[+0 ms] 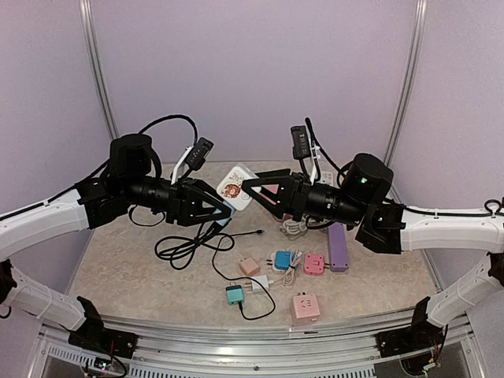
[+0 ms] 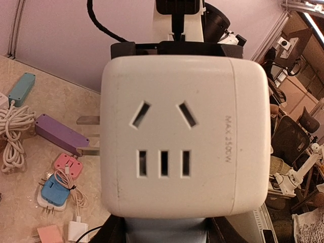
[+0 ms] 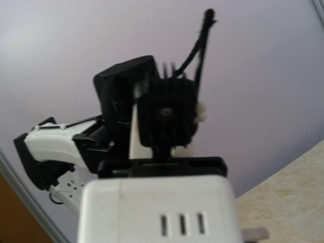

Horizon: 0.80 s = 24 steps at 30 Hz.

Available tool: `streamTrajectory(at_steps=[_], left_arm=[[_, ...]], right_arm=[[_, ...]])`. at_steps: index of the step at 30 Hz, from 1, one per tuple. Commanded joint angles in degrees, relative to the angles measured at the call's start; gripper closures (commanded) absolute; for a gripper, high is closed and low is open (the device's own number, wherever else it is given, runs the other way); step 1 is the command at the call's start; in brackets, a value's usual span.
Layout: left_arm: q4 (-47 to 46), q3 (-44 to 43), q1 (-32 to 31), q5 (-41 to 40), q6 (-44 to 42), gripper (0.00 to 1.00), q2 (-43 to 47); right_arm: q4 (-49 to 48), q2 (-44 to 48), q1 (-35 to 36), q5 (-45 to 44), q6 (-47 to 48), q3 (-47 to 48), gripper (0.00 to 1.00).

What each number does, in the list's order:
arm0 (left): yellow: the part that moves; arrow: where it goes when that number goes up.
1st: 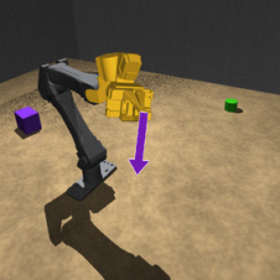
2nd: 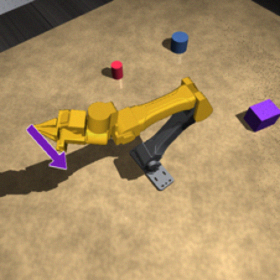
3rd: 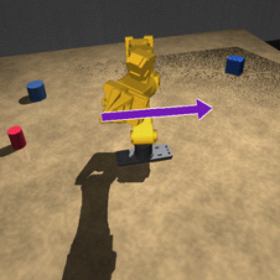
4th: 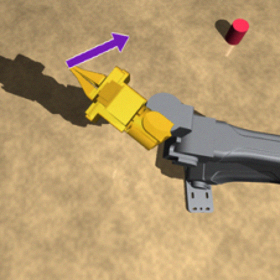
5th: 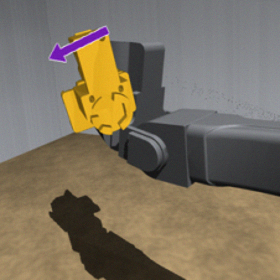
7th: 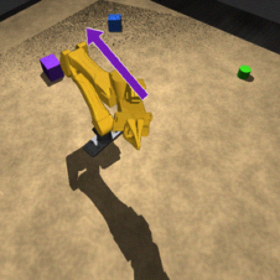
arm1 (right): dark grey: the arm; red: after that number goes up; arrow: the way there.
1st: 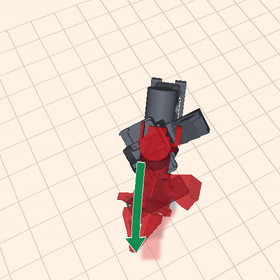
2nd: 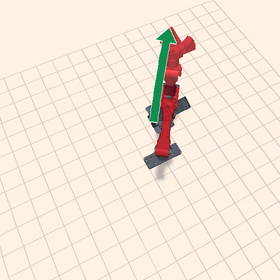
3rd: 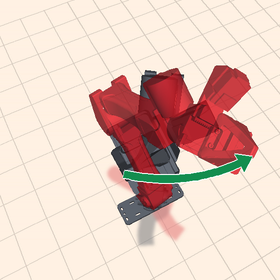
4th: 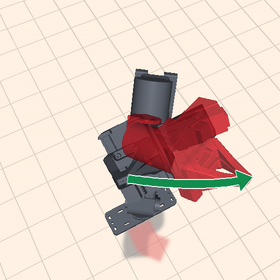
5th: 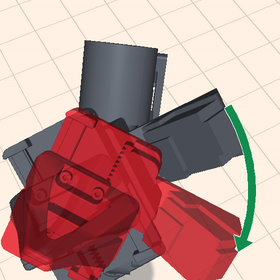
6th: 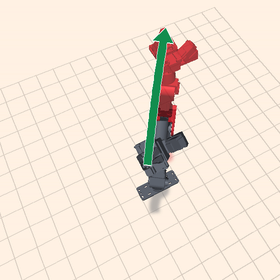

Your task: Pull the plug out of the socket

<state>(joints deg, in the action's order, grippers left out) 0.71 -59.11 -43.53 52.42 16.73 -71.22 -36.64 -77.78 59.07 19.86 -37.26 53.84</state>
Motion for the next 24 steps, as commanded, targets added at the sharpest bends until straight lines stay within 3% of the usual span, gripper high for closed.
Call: streamTrajectory(at_steps=[1, 8, 9, 15, 24], left_arm=[[-1.9, -1.3, -0.4, 1.4, 0.2, 1.00, -0.1], [-0.9, -1.4, -0.5, 1.1, -1.1, 1.00, 0.0], [-0.9, -1.6, -0.6, 1.2, -1.6, 1.00, 0.0], [6.6, -4.6, -2.0, 3.9, -6.3, 1.00, -1.4], [5.2, -3.9, -2.5, 2.1, -5.2, 1.00, -1.7]], right_arm=[[-1.2, -2.2, -0.3, 2.2, -1.1, 1.0, 0.40], [-1.9, -1.8, -0.6, 1.4, -1.9, 0.5, 0.97], [-2.0, -1.7, -0.8, 1.4, -2.1, 0.3, 1.00], [-6.6, -0.3, -3.6, 3.5, -6.1, -2.9, 1.00], [-5.6, 0.7, -4.6, 4.6, -5.3, -3.6, 1.00]])
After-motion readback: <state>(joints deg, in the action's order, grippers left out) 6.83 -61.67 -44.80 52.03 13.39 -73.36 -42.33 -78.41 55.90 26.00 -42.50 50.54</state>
